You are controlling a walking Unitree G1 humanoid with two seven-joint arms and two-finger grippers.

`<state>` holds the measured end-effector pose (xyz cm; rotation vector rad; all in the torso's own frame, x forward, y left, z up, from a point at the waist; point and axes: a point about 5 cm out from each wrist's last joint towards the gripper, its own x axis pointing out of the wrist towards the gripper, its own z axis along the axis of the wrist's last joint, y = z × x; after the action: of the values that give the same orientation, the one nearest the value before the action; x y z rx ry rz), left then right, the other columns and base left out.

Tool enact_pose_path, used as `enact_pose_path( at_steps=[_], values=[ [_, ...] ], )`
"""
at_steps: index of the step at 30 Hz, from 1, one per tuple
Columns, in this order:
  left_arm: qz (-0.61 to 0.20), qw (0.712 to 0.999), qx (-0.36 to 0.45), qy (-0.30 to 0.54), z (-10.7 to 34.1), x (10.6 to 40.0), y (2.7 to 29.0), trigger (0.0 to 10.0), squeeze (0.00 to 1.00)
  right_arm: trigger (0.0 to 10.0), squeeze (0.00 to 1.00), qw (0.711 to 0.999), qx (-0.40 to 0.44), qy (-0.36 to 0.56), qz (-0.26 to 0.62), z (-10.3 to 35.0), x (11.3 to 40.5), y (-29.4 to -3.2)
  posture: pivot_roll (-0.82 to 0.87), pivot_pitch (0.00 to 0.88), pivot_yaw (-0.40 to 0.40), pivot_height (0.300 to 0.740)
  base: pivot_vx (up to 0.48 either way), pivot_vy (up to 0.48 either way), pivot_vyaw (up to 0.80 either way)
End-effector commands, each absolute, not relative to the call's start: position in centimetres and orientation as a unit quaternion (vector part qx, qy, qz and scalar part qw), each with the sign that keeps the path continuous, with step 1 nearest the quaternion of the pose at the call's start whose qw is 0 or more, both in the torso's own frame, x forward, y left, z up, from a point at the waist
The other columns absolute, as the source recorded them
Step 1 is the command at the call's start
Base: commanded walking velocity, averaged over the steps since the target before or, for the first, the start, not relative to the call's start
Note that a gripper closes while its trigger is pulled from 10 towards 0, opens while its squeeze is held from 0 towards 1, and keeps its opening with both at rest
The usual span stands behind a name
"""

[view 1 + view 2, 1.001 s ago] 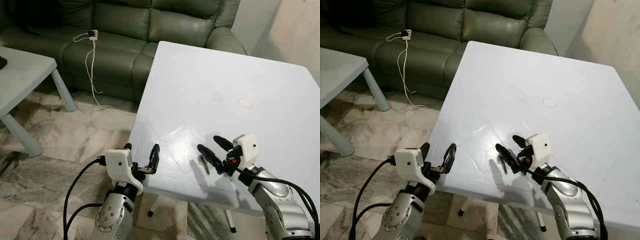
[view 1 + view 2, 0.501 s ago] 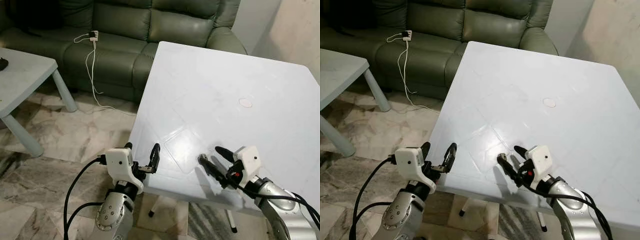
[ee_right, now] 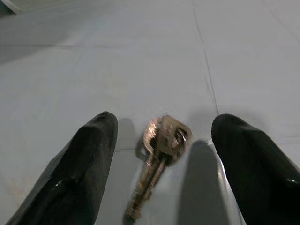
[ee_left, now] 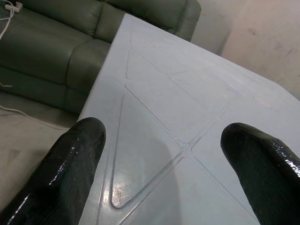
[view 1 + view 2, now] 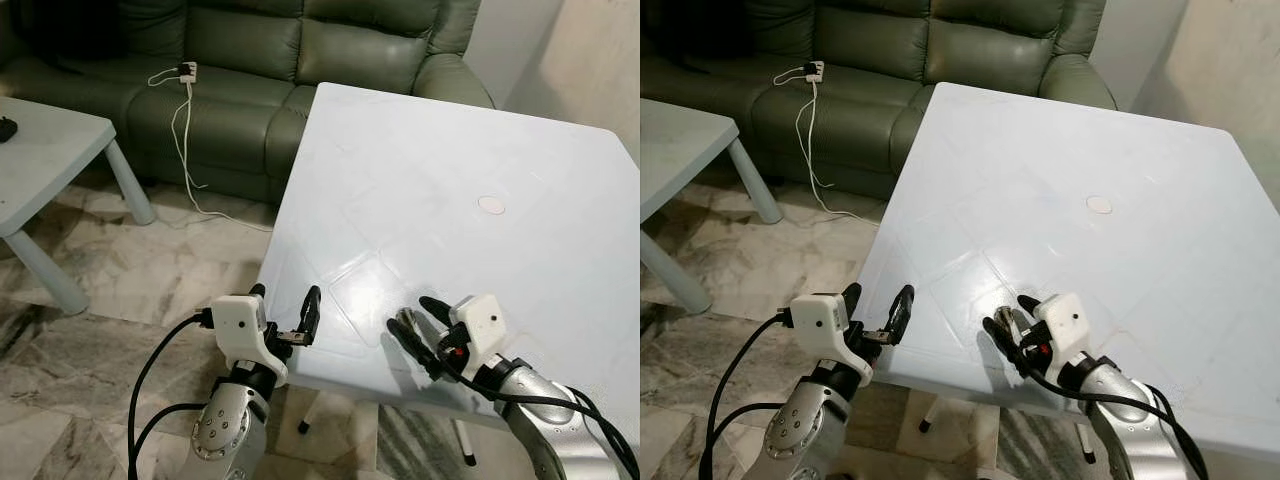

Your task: Hang keys on a hook

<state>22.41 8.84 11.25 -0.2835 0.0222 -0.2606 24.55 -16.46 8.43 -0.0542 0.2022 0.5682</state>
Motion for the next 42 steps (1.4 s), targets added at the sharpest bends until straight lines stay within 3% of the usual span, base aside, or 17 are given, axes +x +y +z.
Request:
enact_pose_path(
  at_steps=[1, 5, 7, 8, 9, 11, 12, 42],
  values=[
    [-0.136, 0.978, -0.156, 0.007, 11.69, 22.51, 8.13, 10.0, 0.00, 10.0, 0.00, 0.955, -0.033, 0.107, 0.275, 8.54, 24.48, -16.42, 0.00, 0.121, -0.116, 0.740, 0.000, 0.000, 0.00],
    [-0.135, 0.978, -0.156, 0.007, 11.66, 22.52, 8.15, 10.0, 0.00, 10.0, 0.00, 0.955, -0.043, 0.120, 0.268, 8.31, 24.40, -16.48, 0.00, 0.121, -0.117, 0.740, 0.000, 0.000, 0.00],
    [-0.135, 0.978, -0.156, 0.007, 11.66, 22.52, 8.14, 10.0, 0.00, 9.2, 0.00, 0.955, -0.056, 0.129, 0.262, 8.15, 24.35, -16.55, 0.00, 0.121, -0.117, 0.740, 0.000, 0.000, 0.00],
    [-0.135, 0.978, -0.157, 0.007, 11.65, 22.52, 8.15, 10.0, 0.00, 6.8, 0.00, 0.955, -0.056, 0.130, 0.261, 8.13, 24.31, -16.57, 0.00, 0.121, -0.117, 0.740, 0.000, 0.000, 0.00],
    [-0.134, 0.978, -0.157, 0.007, 11.66, 22.53, 8.16, 10.0, 0.00, 1.5, 0.00, 0.955, -0.057, 0.130, 0.260, 8.14, 24.29, -16.62, 0.00, 0.121, -0.117, 0.740, 0.000, 0.000, 0.00],
    [-0.135, 0.978, -0.157, 0.007, 11.65, 22.51, 8.14, 10.0, 0.00, 1.5, 0.00, 0.955, -0.057, 0.131, 0.258, 8.15, 24.25, -16.66, 0.00, 0.121, -0.117, 0.740, 0.000, 0.000, 0.00],
    [-0.135, 0.978, -0.157, 0.007, 11.65, 22.52, 8.12, 10.0, 0.00, 0.0, 0.00, 0.957, -0.068, 0.134, 0.248, 8.16, 24.29, -16.83, 0.00, 0.119, -0.118, 0.740, 0.000, 0.000, 0.00],
    [-0.141, 0.977, -0.157, 0.005, 11.64, 22.59, 7.93, 10.0, 0.00, 0.0, 0.00, 0.962, -0.070, 0.131, 0.231, 8.23, 24.69, -17.26, 0.00, 0.091, -0.117, 0.740, 0.000, 0.000, 0.00]
  ],
)
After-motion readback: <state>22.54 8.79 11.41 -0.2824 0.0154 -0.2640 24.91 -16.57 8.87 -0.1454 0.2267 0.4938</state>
